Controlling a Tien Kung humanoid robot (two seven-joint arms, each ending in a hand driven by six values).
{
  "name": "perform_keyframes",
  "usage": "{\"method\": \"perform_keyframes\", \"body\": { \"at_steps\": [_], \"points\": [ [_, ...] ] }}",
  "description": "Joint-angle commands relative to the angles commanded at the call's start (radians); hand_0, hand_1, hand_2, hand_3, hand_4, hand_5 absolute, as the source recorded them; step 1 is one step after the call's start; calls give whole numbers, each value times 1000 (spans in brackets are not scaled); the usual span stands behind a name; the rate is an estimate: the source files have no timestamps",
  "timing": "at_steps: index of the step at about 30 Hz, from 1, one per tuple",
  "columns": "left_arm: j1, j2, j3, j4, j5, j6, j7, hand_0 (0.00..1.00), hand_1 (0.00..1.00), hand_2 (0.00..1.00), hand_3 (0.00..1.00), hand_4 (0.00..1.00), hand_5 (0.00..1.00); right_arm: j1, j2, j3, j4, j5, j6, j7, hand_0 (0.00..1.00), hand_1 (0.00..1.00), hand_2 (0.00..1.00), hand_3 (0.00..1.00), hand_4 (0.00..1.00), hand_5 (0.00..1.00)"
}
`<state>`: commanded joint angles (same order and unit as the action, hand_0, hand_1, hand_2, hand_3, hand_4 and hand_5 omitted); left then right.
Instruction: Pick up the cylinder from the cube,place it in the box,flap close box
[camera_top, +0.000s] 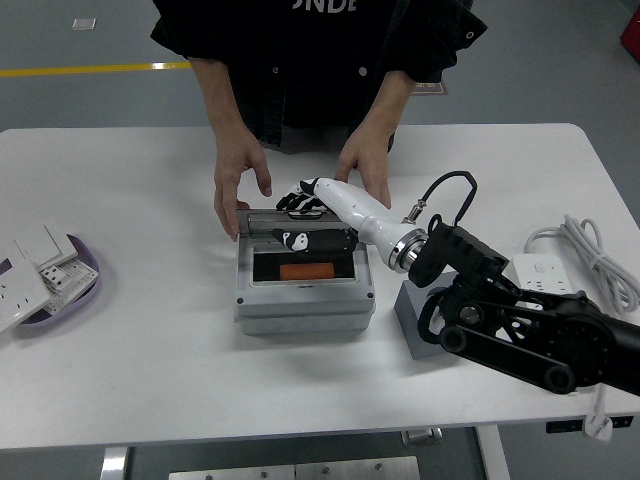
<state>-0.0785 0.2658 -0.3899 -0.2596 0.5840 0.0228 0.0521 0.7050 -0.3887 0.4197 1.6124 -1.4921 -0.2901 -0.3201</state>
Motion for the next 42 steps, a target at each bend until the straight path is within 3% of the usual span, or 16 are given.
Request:
{"method": "perform_keyframes", "body": {
  "at_steps": [5,11,20,24,33,37,42],
  "points": [
    [0,2,-3,2,2,2,0,598,624,615,635,675,214,-43,-20,-11,49,11,4,4,713,638,658,646,696,447],
    [0,1,-5,2,4,3,1,598,624,615,634,674,214,-93,-28,13,30,84,25,22,698,638,657,646,691,441],
    [3,4,-13,0,7,0,-2,598,624,615,635,674,214,-239,-99,225,111,111,-10,77,694,633,659,649,683,435],
    [16,3,-20,1,8,2,-4,598,624,615,635,673,212,-339,-124,363,150,180,-45,153,692,631,657,650,672,426],
    [37,0,-25,1,9,3,-7,598,624,615,634,673,212,-554,-70,684,88,412,-131,375,675,630,652,641,659,426],
    [32,11,-25,-1,9,-1,-9,598,624,615,635,673,211,-588,-56,791,55,499,-149,438,637,620,640,638,663,416],
    [24,29,9,-6,0,-6,-8,598,624,615,635,673,208,-602,-33,882,22,553,-154,452,616,608,622,631,668,411]
  ]
}}
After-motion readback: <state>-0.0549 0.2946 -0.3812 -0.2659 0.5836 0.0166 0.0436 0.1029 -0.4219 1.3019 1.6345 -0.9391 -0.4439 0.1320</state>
